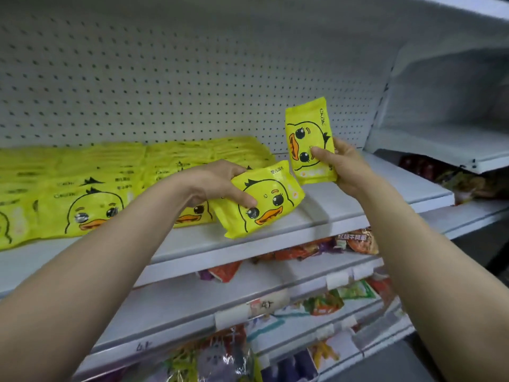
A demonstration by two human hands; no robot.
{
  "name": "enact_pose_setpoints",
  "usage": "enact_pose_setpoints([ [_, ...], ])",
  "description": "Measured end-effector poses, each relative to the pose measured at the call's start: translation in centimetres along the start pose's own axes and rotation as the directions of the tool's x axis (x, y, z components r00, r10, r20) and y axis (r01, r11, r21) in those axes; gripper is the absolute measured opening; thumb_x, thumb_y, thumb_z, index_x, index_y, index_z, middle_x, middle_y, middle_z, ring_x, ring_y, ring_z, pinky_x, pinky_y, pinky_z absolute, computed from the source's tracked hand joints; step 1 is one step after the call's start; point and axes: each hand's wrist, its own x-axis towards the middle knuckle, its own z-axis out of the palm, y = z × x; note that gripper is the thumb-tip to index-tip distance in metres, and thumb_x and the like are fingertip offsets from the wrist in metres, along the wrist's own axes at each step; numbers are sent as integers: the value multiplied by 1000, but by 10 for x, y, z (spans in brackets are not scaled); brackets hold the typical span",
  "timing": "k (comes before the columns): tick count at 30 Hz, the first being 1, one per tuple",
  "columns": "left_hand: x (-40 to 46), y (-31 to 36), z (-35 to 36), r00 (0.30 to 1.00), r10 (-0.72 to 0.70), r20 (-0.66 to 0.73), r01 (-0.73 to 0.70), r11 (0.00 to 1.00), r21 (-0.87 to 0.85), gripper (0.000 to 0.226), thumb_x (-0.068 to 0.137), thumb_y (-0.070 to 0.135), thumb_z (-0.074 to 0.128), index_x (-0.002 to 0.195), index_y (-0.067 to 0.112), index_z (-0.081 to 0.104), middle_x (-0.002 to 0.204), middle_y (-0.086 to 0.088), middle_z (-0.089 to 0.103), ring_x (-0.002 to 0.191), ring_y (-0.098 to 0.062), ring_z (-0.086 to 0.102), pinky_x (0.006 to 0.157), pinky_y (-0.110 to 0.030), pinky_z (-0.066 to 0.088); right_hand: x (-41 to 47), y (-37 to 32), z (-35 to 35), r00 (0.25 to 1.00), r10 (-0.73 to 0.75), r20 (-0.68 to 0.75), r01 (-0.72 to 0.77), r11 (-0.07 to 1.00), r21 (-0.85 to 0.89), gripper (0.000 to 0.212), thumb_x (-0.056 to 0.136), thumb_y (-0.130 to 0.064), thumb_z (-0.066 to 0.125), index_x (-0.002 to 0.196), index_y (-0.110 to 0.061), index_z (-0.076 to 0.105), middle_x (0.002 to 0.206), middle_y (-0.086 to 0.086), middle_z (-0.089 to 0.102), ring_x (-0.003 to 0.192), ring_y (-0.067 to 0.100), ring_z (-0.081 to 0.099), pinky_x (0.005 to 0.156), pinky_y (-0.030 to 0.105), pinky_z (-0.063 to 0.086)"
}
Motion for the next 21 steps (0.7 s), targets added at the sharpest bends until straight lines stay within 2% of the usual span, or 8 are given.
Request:
enact_pose_setpoints([
  [3,21,2,-2,1000,5,-27,-3,998,61,51,66,18,88,112,20,66,111,10,71,110,-13,63,108,-38,40,33,11,-20,1000,8,13,-7,998,-65,37,84,-9,73,119,-15,63,108,8,74,95,28,72,78,44,58],
  [5,33,7,-1,998,-15,-58,21,995,97,63,68,18,86,125,19,60,115,21,62,118,-7,52,109,-26,32,57,18,-32,999,22,39,-17,993,-121,40,81,-9,77,119,-14,65,109,10,74,97,32,71,84,50,57],
  [8,51,10,-2,1000,6,-29,-1,989,150,42,69,18,86,108,19,69,107,13,71,115,-12,60,104,-28,41,94,29,-45,996,55,72,-40,981,-192,46,78,-13,81,120,-14,65,109,9,74,98,33,71,88,55,55],
  [10,65,12,-2,1000,-1,-25,5,983,181,44,67,22,87,107,19,69,108,8,72,111,-14,63,107,-37,42,119,36,-53,991,89,100,-63,969,-238,48,75,-16,84,120,-15,65,109,10,74,97,33,72,89,55,55],
  [13,90,18,2,998,-27,-51,36,984,173,48,66,19,87,109,16,67,108,0,73,106,-21,67,103,-46,46,156,45,-66,979,121,166,-53,929,-367,48,74,-18,86,115,-10,63,107,11,74,94,31,72,88,50,57],
  [15,104,23,5,998,-42,-49,50,981,190,51,66,20,87,111,12,65,110,-4,72,106,-24,67,101,-50,47,177,49,-72,971,124,205,-18,892,-453,43,73,-17,86,109,-9,64,106,11,73,89,26,71,80,39,58],
  [17,115,26,6,996,-68,-50,77,972,223,56,65,24,88,113,13,64,113,-4,71,109,-23,65,103,-50,46,196,51,-76,958,116,263,50,835,-548,33,72,-18,87,96,-15,65,104,9,71,85,21,68,71,31,55],
  [21,124,28,9,986,-125,-110,150,955,258,64,62,28,89,118,15,62,121,-3,68,118,-22,60,107,-47,43,232,58,-75,914,146,379,173,705,-688,30,70,-21,88,90,-21,67,103,9,71,96,25,67,81,36,54],
])
